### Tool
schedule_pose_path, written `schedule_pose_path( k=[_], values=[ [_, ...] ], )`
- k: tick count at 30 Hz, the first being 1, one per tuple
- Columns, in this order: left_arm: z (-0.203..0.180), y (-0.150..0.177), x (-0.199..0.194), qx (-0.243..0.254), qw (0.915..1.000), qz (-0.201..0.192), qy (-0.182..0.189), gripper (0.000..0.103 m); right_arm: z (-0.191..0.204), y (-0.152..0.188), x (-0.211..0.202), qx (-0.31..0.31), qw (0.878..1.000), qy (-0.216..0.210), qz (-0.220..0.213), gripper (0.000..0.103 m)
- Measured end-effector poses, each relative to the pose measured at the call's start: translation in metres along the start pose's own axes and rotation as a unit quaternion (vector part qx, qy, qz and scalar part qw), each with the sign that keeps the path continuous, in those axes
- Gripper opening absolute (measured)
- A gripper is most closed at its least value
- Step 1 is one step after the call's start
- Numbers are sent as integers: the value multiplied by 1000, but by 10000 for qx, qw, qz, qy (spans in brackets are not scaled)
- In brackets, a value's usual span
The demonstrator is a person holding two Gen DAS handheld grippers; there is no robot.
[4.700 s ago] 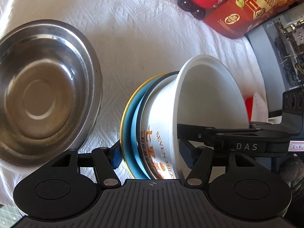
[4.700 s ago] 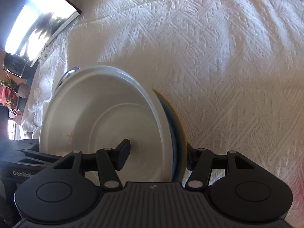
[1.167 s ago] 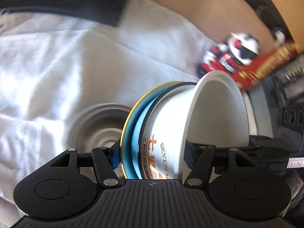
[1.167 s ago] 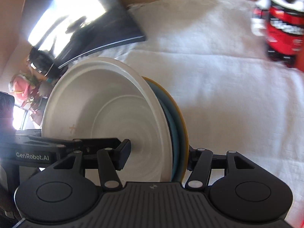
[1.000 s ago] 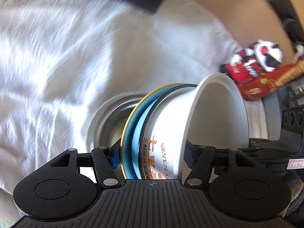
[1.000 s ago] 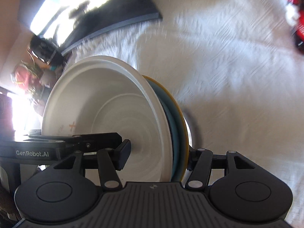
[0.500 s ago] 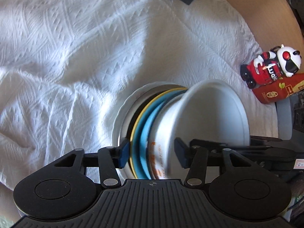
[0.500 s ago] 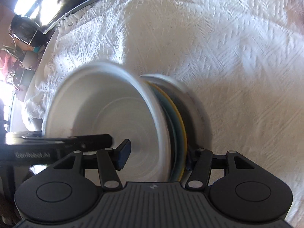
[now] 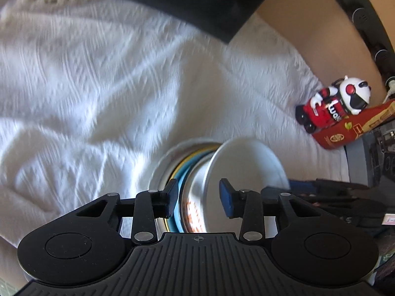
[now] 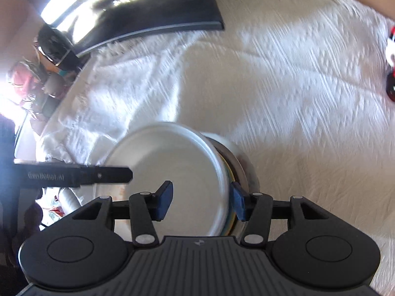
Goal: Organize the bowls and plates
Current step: 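Lift the bowl stack with both grippers toward the steel bowl, then lower the bowl stack into the steel bowl with both grippers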
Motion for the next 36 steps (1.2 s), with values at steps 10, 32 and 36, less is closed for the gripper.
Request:
schedule_pose_path(
  k=[10,32,36],
  values=[
    [5,23,11,-181,9996,216,11,39,-1,14,13,113,9998,126,76,47],
    [8,19,-9,-161,9994,-266,-119,36,16,14,6,-290,9985,454,3,47],
    [8,17,-21,-260,9990,-334,121,34,16,15,-2,-327,9980,529,-89,47]
  ],
)
Point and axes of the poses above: each gripper's, at about its wrist camera, not at the fingertips, and x roughly the way its jaws point, z to its left, y to its underside, the point moved 7 cm from there along x, roughly the way its jaws point, and after that the axes turned 8 degrees about -y, right-handed, at the moved point
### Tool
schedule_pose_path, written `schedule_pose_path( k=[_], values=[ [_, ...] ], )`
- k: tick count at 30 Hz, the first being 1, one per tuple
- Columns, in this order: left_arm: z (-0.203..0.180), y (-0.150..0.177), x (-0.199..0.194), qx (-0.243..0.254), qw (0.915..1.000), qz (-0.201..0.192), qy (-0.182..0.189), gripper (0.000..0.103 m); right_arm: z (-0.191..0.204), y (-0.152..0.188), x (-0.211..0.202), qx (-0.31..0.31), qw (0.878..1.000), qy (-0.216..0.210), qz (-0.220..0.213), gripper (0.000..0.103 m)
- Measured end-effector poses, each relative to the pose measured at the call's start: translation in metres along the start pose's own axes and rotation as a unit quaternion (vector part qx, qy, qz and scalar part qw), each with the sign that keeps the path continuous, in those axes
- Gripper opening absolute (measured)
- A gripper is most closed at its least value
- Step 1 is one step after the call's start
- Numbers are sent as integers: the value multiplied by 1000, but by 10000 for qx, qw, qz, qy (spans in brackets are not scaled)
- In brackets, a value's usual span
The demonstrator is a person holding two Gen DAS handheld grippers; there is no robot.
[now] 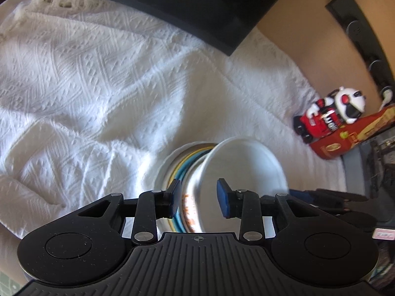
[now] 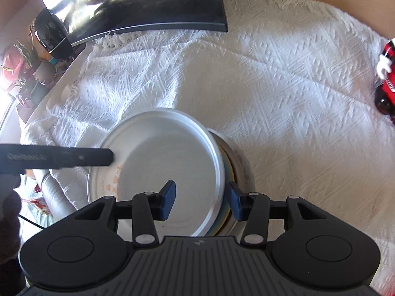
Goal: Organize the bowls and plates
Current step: 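Lower the bowl stack into the steel bowl with both grippers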
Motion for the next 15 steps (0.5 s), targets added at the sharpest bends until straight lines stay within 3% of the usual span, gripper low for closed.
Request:
schedule_pose_path(
  k=[2,10,15],
  values=[
    [-3,0,-2,2,9999,5,108,32,3,-1,-5,19,9999,-103,-40,46],
    [4,-1,8,2,10000,75,-42,32,14,-7,-12,10,9995,-230,-215,46],
    [2,-9,-4,25,9997,-180,-155,32,8,-8,-17,11,9991,-72,-411,46]
  ],
)
Point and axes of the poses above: each gripper's, at about its wrist camera, not at the fingertips, and x roughly the way its jaws point, z to its left, y to its underside, the point moved 7 cm from there along x, roughly the way its jaws point, and after that the axes turned 8 degrees about -y, right-handed, at the moved point
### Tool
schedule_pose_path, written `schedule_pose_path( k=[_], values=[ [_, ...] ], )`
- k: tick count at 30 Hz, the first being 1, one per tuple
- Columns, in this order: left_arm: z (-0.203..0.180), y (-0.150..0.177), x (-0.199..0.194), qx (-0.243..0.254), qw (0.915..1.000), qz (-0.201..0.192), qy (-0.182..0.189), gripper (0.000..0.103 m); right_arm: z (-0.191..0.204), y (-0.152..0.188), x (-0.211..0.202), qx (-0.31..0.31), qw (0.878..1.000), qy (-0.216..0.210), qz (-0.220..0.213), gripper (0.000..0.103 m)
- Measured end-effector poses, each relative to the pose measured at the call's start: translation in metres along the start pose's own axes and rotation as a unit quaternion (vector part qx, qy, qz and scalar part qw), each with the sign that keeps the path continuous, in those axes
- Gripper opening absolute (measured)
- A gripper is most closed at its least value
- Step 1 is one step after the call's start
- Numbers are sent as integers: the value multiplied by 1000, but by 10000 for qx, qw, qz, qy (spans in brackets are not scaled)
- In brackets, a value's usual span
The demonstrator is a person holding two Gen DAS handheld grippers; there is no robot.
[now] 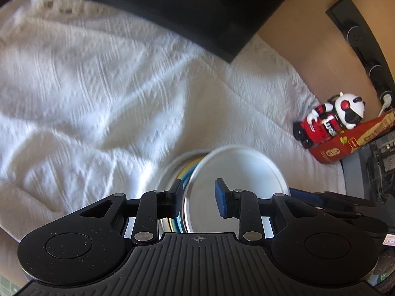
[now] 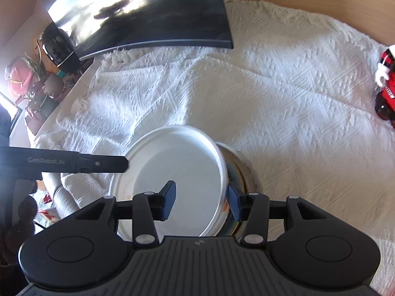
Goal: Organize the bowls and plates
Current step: 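Lower the bowl stack into the steel bowl with both grippers, then release the stack and move both grippers to the white-and-red tray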
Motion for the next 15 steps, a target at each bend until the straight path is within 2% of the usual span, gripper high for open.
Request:
schedule_pose_path(
  k=[4,7,11,15],
  values=[
    [-10,-12,-15,64,9988,-460,-181,32,-11,-1,-20,-65,9985,288,-460,46],
    [-33,-18,-22,278,9970,-717,-46,32,-29,4,-38,-82,9948,588,-833,46],
    [-87,-12,-11,708,9946,-632,418,32,-69,20,-64,-7,9841,1247,-1261,48],
    [-150,12,21,1212,9902,-207,667,32,-121,49,-95,161,9641,2070,-1658,52]
  ],
)
Point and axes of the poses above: each gripper's, at about its wrist camera, not at the fingertips, and x roughly the way its jaws point, z to its left, y to its underside, the point moved 7 cm from there along x, roughly the way its jaws point, and after that the axes turned 8 degrees about -y, right-handed, at the moved point
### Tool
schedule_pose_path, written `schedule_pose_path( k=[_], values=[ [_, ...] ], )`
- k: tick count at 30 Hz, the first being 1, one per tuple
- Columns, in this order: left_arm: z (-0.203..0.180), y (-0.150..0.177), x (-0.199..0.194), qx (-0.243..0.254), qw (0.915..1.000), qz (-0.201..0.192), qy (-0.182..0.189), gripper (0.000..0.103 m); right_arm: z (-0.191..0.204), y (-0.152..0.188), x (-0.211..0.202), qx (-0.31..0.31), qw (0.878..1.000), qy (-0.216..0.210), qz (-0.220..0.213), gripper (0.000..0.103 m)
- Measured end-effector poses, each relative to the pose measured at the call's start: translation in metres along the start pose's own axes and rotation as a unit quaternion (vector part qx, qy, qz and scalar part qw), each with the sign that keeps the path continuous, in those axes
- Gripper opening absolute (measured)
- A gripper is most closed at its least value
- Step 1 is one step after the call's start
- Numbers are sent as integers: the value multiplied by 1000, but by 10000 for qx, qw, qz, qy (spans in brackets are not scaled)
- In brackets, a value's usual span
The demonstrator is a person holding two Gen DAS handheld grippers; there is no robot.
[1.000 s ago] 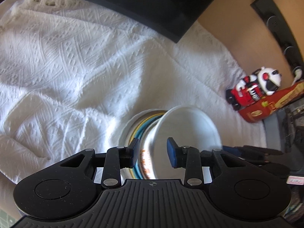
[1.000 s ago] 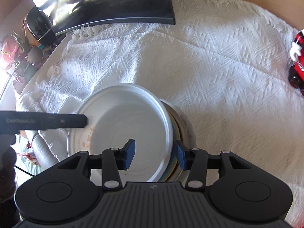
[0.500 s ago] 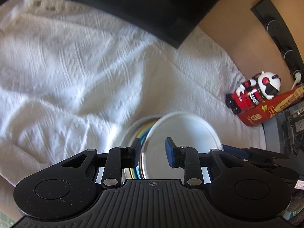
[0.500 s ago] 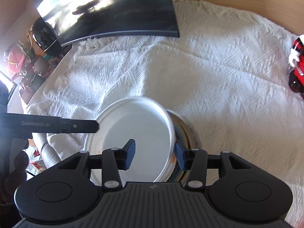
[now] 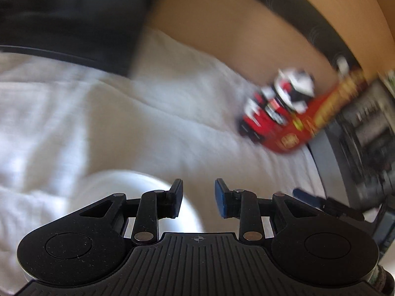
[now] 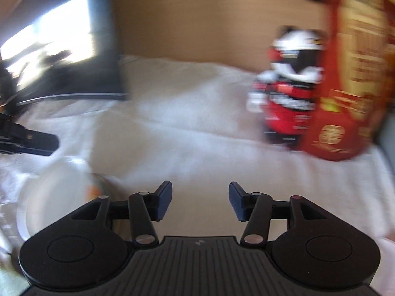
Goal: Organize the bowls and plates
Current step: 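Release the stack and move both grippers to the white-and-red tray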
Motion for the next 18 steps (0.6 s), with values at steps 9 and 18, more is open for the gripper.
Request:
schedule_pose_path(
  k=[9,18],
  values=[
    [-145,78,106,1155,9818,1415,524,32,-167,85,-53,1117,9846,1327,198,52],
    [-257,127,165,1793,9596,1930,992,32,-265,166,-105,2435,9533,1787,18,53]
  ],
)
Point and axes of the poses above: each gripper's, at about its wrist camera, not at the fingertips, and x roughly the way its jaws point, z to its left, y to its underside, the point moved 7 cm from there along x, roughly the way its jaws point, and after that the axes turned 8 degrees about -y, right-handed, at the moved point
